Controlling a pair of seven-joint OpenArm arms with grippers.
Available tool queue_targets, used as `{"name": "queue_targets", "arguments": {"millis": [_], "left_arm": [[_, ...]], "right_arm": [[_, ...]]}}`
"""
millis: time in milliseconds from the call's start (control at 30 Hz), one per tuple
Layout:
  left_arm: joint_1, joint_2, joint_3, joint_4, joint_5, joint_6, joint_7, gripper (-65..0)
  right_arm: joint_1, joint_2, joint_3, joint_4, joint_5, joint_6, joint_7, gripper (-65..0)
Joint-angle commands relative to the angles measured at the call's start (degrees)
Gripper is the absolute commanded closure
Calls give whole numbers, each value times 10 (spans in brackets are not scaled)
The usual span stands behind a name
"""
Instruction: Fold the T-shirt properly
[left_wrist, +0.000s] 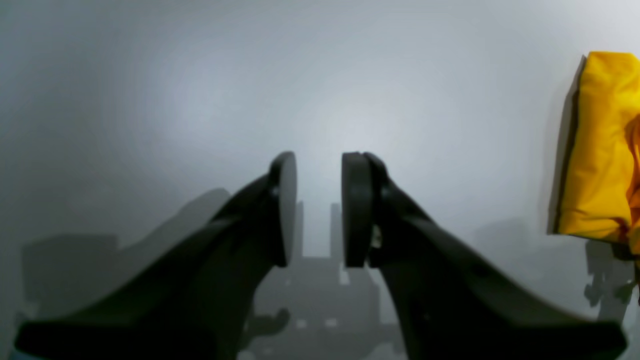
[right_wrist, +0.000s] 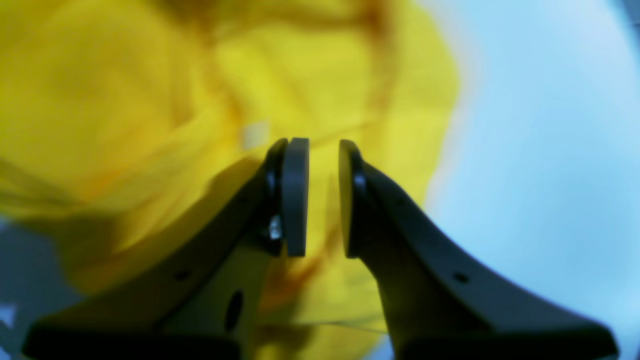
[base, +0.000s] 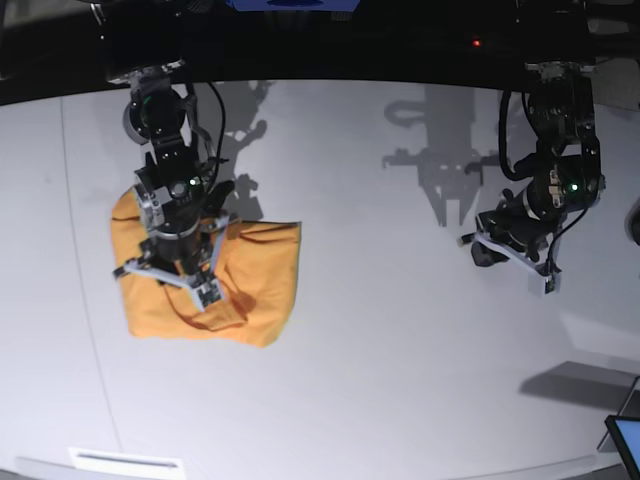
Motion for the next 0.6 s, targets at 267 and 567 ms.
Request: {"name": "queue_targets", "arguments": {"millis": [267, 567], "left_arm": [[38, -9, 1, 62, 7, -1, -128, -141], [131, 34, 23, 105, 250, -2, -207, -141]], "right_arm": [[-9, 1, 23, 29, -91, -3, 14, -103], [-79, -1, 150, 96, -91, -2, 105, -4]]}}
